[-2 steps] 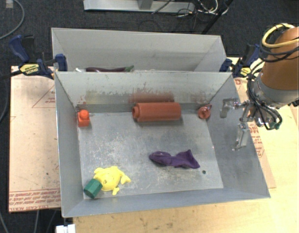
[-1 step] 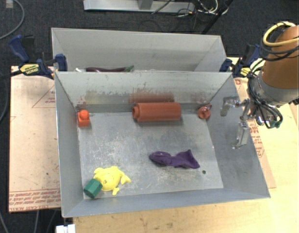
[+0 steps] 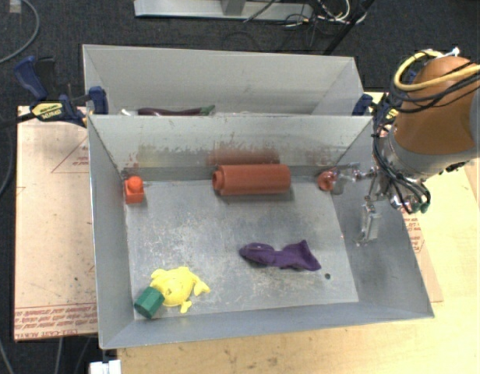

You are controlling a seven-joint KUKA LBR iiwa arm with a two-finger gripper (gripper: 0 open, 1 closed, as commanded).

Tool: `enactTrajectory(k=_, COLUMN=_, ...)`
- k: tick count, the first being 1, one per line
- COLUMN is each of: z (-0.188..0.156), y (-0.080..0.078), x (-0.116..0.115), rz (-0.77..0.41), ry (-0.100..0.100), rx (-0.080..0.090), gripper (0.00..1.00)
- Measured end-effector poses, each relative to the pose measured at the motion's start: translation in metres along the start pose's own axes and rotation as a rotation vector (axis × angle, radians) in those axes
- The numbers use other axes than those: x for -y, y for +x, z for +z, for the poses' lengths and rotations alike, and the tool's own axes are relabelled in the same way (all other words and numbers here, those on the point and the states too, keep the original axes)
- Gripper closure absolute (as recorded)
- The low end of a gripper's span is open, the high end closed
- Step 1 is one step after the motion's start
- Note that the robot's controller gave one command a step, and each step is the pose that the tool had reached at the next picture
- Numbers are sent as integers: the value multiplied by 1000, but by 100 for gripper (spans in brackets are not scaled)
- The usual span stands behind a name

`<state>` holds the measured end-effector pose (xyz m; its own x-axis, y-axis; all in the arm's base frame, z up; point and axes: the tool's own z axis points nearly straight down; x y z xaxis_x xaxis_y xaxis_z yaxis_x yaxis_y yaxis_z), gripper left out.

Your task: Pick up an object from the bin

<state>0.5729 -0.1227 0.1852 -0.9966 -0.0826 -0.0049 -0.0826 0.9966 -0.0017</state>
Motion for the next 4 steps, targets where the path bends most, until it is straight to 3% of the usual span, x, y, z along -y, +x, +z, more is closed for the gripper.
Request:
enactTrajectory(k=1, z=49, y=38, x=-31, rz=-4, ry=-2, rx=1, gripper=0)
enactTrajectory(k=2, z=85, y=49, x=-53, rz=-41, ry=-3, rx=-12, gripper=0)
enactTrajectory(k=3, z=115, y=35, x=-82, rz=-454, ry=-3, rx=4, gripper=100)
enactTrajectory(k=4, z=115, y=35, x=-82, rz=-454, ry=-3, rx=4, gripper=100)
